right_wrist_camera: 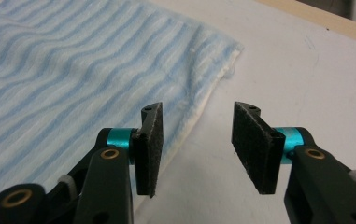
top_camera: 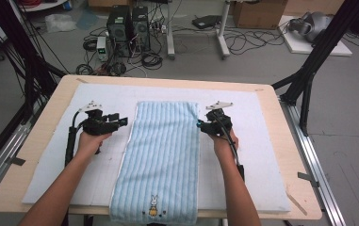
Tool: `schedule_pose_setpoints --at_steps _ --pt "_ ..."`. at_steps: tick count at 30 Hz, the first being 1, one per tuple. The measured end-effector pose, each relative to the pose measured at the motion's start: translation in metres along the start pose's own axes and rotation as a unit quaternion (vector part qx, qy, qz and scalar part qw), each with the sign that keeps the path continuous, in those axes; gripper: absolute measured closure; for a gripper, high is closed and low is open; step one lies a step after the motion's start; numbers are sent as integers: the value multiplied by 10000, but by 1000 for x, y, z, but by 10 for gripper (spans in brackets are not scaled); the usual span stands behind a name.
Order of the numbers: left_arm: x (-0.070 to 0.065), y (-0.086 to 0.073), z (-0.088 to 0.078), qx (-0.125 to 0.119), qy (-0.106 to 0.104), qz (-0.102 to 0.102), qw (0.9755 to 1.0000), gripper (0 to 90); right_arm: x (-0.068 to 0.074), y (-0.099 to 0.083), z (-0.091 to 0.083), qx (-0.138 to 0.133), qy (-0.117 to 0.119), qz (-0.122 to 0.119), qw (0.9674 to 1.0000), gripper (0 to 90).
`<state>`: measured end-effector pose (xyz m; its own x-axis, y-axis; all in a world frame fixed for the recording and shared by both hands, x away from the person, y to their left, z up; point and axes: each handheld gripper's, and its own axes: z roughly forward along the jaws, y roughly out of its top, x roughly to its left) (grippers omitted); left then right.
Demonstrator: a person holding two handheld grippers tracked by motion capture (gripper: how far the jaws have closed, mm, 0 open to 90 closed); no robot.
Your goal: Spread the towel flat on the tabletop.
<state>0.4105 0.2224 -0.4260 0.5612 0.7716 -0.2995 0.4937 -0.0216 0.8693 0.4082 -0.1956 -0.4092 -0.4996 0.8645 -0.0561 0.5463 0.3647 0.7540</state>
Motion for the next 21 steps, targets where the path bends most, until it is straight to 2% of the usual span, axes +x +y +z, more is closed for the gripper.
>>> schedule_pose_setpoints --at_steps 3,6,8,10,12,14,15,17,19,21 --pt "3 7 17 57 40 -14 10000 438 -1 -5 -8 0 87 2 10000 503" --pt "7 11 39 363 45 -91 9993 438 1 -10 -17 -34 189 -27 9998 501" --pt "7 13 54 562 153 -26 9983 439 3 -14 -21 -45 196 -91 9998 503" --pt "4 15 67 748 300 144 9966 451 3 -16 -25 -16 202 -142 9997 503" --pt "-2 17 78 913 477 493 9935 480 2 -17 -27 -20 220 -139 9997 503" --pt "-5 19 86 1117 686 831 9879 528 1 -18 -28 -37 225 -129 9997 502" --pt "-6 18 89 1152 738 887 9866 563 1 -18 -29 -57 230 -134 9996 501" --pt "-7 17 95 1222 890 1087 9825 653 2 -17 -29 -69 241 -135 9996 501" --pt "-9 15 97 1187 1010 1298 9792 740 4 -17 -27 -57 246 -186 9995 500" --pt "-8 16 97 1178 1000 1347 9788 844 6 -16 -25 -31 259 -200 9995 500"
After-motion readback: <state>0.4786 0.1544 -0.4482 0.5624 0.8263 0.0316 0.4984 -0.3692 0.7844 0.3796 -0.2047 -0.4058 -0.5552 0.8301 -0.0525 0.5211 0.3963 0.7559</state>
